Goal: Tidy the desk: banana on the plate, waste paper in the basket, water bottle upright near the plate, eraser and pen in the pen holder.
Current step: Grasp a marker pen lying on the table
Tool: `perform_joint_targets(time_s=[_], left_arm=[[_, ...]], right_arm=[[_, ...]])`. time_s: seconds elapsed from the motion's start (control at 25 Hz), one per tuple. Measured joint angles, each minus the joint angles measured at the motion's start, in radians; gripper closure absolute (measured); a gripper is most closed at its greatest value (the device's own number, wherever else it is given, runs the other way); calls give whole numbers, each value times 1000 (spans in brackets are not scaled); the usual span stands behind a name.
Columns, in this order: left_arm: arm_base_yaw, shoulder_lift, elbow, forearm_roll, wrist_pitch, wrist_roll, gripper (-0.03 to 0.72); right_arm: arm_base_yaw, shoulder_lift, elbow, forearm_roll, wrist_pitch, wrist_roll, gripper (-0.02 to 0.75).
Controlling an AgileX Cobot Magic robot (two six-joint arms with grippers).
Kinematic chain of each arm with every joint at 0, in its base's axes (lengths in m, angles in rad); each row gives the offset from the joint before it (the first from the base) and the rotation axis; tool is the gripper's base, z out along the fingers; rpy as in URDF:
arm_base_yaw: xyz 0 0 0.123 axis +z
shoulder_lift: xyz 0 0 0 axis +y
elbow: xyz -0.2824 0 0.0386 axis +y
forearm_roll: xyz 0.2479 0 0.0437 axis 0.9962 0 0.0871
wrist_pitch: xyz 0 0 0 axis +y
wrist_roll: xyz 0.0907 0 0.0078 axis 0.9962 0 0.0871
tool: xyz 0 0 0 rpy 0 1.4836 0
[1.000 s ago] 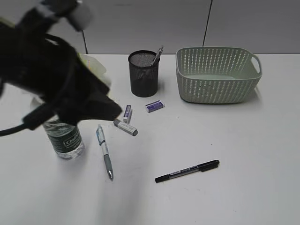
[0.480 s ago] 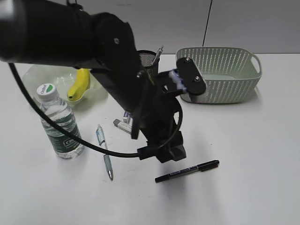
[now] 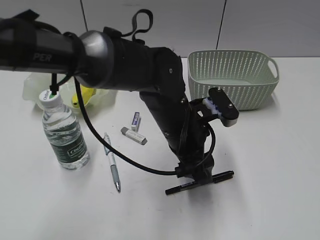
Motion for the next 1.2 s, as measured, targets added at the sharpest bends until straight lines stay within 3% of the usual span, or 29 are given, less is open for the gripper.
perform_joint_targets(time_s=[0.36, 0.52, 0.68, 0.8, 0.92, 1.2], left_arm=[[-2, 74, -9, 2, 16, -3, 199], [-17, 83, -9, 10, -12, -4, 257], [-55, 83, -10, 72, -68, -4, 514], [-59, 83, -10, 94, -72, -19, 652], [-59, 79, -15, 103, -75, -42, 699], [-59, 12, -12, 113, -72, -59, 699]], right_arm=[[0, 0, 0, 0, 0, 0, 500], [0, 0, 0, 0, 0, 0, 500], [0, 0, 0, 0, 0, 0, 500], [0, 0, 0, 0, 0, 0, 500], [0, 0, 0, 0, 0, 0, 500], [0, 0, 0, 0, 0, 0, 500]])
